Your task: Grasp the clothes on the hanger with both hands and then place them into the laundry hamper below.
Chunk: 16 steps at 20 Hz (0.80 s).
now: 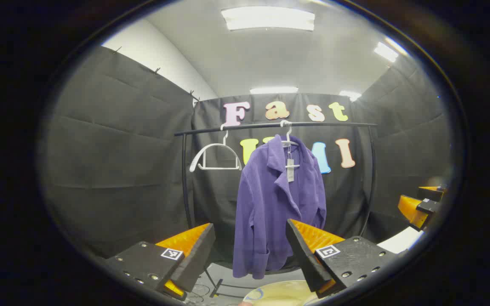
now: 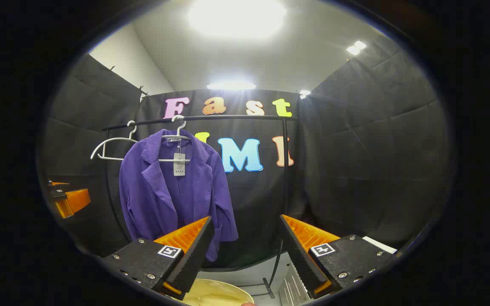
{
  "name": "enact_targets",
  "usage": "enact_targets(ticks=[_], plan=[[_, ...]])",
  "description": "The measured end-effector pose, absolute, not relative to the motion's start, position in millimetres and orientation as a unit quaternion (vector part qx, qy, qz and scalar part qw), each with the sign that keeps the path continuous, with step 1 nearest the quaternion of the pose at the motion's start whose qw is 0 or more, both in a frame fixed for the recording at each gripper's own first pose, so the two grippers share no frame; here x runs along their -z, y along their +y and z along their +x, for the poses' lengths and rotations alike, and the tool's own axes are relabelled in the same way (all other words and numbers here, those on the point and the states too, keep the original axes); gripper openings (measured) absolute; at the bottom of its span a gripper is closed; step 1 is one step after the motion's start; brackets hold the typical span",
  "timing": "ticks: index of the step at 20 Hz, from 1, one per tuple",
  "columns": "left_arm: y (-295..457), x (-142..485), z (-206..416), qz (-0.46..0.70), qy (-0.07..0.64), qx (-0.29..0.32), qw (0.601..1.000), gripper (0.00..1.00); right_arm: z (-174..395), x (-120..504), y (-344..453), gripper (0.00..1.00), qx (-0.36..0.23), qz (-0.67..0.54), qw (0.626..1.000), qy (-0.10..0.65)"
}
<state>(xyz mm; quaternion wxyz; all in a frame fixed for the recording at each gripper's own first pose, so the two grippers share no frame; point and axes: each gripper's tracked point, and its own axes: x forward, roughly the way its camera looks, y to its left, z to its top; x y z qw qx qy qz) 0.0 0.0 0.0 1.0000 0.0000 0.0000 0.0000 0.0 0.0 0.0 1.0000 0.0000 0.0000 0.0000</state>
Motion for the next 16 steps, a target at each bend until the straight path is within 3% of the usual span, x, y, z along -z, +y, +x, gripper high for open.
enact_targets(ticks=[16], plan=[[6.7,-2.8,-0.6,-0.001,-0.004,-0.001,1.000,1.00,1.9,-3.5,3.5,0.94,0.002,0.005,1.000,0.003]])
